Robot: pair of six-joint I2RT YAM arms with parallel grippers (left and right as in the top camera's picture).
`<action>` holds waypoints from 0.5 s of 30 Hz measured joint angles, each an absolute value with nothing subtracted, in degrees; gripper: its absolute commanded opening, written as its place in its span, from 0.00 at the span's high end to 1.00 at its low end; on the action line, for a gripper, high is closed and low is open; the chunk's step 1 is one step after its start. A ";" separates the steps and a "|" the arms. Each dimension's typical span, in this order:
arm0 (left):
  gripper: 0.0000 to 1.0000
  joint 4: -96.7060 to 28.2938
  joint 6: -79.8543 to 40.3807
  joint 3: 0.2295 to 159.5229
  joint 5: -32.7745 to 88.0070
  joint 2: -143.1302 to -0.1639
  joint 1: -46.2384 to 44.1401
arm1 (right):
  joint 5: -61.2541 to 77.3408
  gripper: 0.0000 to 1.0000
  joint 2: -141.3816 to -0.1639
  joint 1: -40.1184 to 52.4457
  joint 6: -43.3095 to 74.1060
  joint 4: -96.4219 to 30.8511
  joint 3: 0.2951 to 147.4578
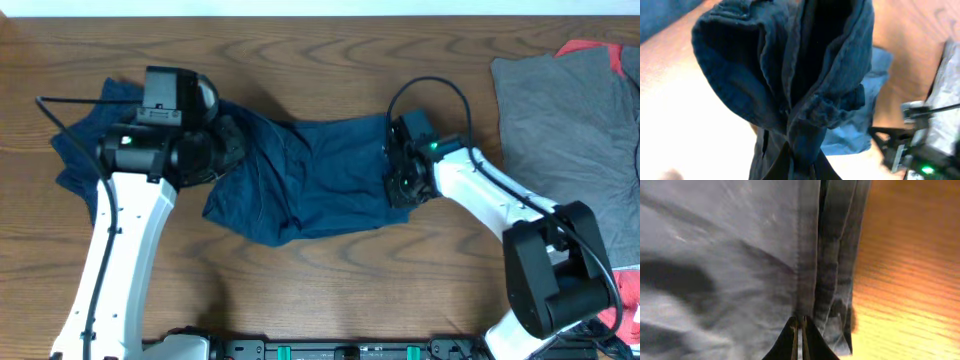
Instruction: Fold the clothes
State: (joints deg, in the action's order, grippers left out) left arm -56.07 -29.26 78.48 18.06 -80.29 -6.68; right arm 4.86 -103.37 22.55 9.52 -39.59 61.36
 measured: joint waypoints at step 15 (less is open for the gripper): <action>0.94 -34.59 -42.74 78.63 18.06 -92.44 -20.08 | 4.08 0.95 -100.86 26.65 11.53 -27.59 53.12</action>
State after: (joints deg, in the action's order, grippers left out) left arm -34.59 -42.74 78.63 18.06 -92.44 -20.08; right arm 4.08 -100.86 26.65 11.53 -27.59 53.12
